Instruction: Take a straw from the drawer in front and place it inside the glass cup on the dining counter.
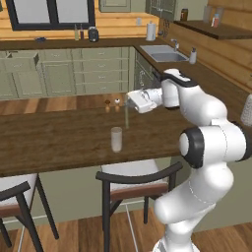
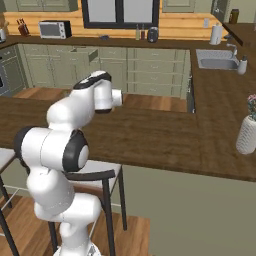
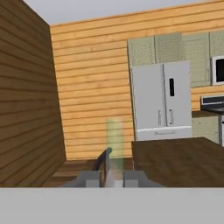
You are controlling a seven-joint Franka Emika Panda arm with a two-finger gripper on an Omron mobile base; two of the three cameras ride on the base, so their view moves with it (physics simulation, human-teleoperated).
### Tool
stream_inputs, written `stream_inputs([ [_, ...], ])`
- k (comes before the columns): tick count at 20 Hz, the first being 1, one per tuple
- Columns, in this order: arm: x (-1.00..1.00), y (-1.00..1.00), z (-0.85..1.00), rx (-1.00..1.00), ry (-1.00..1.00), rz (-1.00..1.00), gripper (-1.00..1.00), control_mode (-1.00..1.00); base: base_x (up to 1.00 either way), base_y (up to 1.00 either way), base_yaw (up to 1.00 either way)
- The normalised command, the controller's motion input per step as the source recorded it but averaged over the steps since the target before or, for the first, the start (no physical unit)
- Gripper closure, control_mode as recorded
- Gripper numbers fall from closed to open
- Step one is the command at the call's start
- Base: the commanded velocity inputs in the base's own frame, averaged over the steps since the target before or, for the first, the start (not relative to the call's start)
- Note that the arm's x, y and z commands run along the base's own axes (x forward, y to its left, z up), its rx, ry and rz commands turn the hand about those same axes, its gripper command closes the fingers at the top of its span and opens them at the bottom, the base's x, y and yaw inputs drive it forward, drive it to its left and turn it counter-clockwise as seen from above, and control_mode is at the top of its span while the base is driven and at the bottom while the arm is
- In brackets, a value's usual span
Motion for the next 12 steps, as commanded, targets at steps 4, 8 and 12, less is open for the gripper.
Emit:
stream_inputs([
  [4, 0.27, 0.28, -0.22, 0.00, 0.00, 0.05, 1.00, -1.00, 0.00, 0.00, 0.00],
  [8, 0.42, 0.18, -0.23, 0.00, 0.00, 0.03, 1.00, -1.00, 0.00, 0.00, 0.00],
  [12, 0.44, 0.01, -0.29, 0.00, 0.00, 0.02, 1.00, -1.00, 0.00, 0.00, 0.00],
])
